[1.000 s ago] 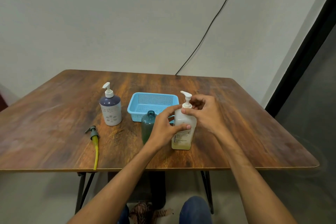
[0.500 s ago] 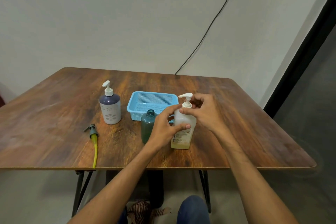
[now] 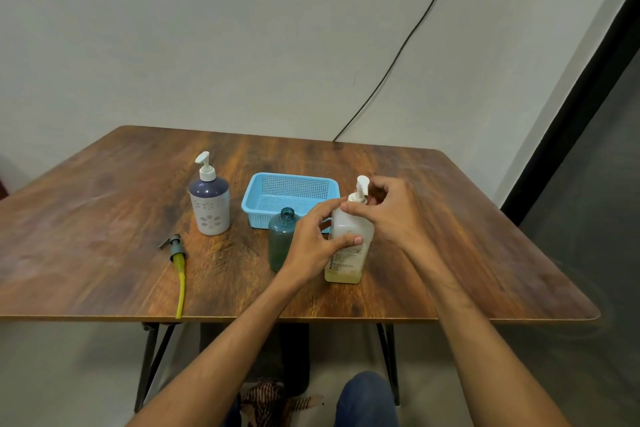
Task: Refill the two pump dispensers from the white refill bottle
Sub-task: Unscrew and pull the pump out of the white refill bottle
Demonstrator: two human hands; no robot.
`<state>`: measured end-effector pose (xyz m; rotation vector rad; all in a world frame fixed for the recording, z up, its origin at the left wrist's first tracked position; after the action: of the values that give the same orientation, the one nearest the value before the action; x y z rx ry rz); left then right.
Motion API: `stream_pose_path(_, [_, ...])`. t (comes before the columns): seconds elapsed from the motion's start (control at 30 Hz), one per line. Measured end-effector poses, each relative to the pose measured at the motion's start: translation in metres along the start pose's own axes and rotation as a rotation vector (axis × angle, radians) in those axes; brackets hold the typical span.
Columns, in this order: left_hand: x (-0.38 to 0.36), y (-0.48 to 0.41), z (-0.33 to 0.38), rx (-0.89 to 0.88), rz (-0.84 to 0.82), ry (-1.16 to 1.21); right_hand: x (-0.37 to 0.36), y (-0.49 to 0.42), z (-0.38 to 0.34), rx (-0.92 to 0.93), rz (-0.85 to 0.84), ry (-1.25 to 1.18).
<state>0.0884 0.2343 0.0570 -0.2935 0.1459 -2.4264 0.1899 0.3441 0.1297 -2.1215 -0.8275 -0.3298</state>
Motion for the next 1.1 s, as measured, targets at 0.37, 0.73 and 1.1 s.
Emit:
stream_pose_path(0.37, [0.000,0.000,0.000,-0.007,0.008,-0.015,0.004,0.006,0.000,-0.097,0.014,-0.108])
stream_pose_path(0.73, [0.000,0.001,0.001,-0.012,0.003,-0.001,0.016,0.002,-0.008,-0.048,-0.054,-0.353])
stream_pose_path(1.1, [0.001,0.002,0.001,0.000,0.012,-0.015,0.006,-0.003,-0.009,-0.060,0.034,-0.097])
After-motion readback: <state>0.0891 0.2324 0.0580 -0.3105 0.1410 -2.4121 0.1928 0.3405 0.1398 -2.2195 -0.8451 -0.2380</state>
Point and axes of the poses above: each hand's wrist, its own y-axis away from the middle knuckle, its own x-axis out of the back of the hand, z = x × y, the point moved 4 cm from there along -y, towards the middle knuckle, and after that the axes turned 13 degrees about x, right-handed, at the moved point
